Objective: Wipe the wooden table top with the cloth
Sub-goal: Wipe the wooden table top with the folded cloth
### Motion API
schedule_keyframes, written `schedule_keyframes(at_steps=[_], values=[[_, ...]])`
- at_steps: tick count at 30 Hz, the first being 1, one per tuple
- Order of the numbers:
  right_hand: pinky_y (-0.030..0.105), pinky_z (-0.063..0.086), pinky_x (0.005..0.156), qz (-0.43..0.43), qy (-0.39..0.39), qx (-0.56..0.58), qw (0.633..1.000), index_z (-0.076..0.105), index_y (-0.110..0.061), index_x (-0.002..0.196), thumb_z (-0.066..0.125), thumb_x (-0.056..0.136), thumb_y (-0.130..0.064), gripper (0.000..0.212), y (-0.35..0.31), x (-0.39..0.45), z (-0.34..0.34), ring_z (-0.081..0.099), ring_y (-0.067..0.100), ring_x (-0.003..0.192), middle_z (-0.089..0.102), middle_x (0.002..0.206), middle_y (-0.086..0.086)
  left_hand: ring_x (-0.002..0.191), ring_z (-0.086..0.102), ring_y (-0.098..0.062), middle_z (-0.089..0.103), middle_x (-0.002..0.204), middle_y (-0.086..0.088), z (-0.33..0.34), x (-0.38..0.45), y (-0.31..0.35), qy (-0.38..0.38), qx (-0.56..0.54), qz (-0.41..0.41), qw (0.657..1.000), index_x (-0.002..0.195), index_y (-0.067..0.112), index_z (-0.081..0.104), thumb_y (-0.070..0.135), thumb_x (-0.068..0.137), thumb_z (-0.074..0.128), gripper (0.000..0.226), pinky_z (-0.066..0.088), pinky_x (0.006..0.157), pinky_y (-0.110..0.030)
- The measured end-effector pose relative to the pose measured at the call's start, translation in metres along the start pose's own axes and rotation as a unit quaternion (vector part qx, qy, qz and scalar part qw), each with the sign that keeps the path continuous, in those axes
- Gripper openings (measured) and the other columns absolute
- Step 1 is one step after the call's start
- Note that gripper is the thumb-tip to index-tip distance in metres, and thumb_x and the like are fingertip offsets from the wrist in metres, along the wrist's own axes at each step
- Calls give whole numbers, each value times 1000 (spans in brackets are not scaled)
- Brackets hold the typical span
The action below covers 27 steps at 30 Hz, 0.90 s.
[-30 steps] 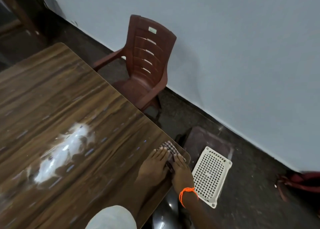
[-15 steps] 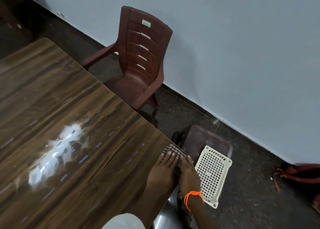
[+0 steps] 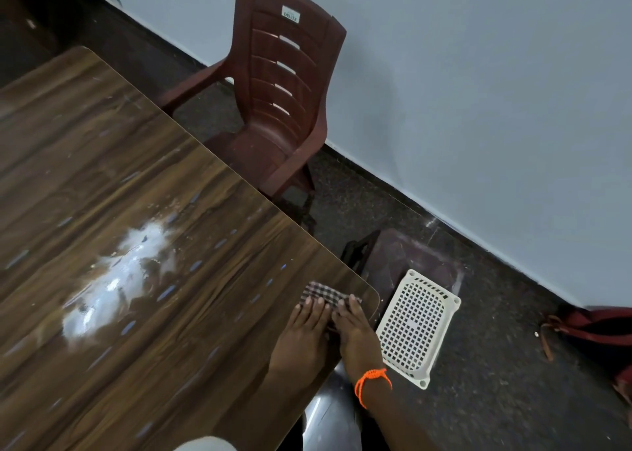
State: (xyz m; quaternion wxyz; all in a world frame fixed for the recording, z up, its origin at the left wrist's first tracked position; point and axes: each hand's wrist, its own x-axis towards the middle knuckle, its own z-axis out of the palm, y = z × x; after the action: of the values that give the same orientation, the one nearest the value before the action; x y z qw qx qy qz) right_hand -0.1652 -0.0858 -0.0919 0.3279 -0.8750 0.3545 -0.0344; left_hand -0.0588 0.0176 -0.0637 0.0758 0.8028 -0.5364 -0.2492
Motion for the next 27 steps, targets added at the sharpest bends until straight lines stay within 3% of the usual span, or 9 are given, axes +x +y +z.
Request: schedule_keyframes(at_steps=[4,6,8,10,14,19,21,24,27], values=[[25,28,112,20,33,18,999,62,-5,122,59,80,15,47,18,-29,-13,35,26,137,46,141,11,137,53,-30,60,145,-10,15,-9,28,-67,36,21,997,138,8,62,37,87,37,64,24,117,-46],[15,21,112,45,60,24,997,61,-3,122,62,77,17,48,22,-25,-22,38,30,134,49,138,10,138,52,-29,59,145,-10,14,4,38,-58,50,26,997,137,7,62,38,85,38,66,17,116,-43],[12,19,111,66,74,27,995,60,-3,123,59,83,14,43,20,-9,-28,37,29,134,51,136,10,150,34,-28,43,159,-9,12,22,36,-32,65,19,997,151,8,46,34,94,39,63,4,122,-43],[21,23,111,56,66,16,996,62,-4,120,58,87,8,36,15,8,-29,36,28,135,53,135,12,157,10,-26,20,169,-7,11,35,28,-51,57,-6,997,161,10,22,38,102,30,65,-5,126,-43],[22,22,112,23,35,8,999,64,-4,120,53,88,9,36,-7,25,-16,32,28,138,51,137,13,158,5,-25,15,170,-7,-2,28,6,-33,26,-39,998,162,11,18,48,91,5,81,-3,128,-42],[23,18,116,-23,-1,19,1000,57,-3,127,49,88,11,42,-29,-8,13,23,27,142,44,144,13,158,7,-27,13,170,-6,17,-29,-11,-5,-13,-80,997,162,13,18,35,105,32,62,1,128,-42],[28,21,116,-36,-21,10,999,57,-3,127,50,87,10,43,-26,-32,16,24,28,141,42,144,12,157,11,-29,17,169,-6,31,-53,-8,-6,-23,-67,997,161,12,23,38,103,27,63,6,128,-45],[15,16,113,-30,-15,22,999,60,-4,124,55,78,5,47,-13,-56,5,31,28,137,45,140,7,158,-4,-27,-2,170,-3,51,-67,2,-49,-13,-39,998,163,15,6,41,101,16,68,-1,128,-45],[9,15,111,15,4,32,999,56,-3,127,57,82,8,47,-6,-54,-7,33,26,137,44,141,5,158,-5,-29,0,171,-6,58,-52,10,-43,-20,-27,999,163,13,4,39,102,18,68,-5,127,-46]])
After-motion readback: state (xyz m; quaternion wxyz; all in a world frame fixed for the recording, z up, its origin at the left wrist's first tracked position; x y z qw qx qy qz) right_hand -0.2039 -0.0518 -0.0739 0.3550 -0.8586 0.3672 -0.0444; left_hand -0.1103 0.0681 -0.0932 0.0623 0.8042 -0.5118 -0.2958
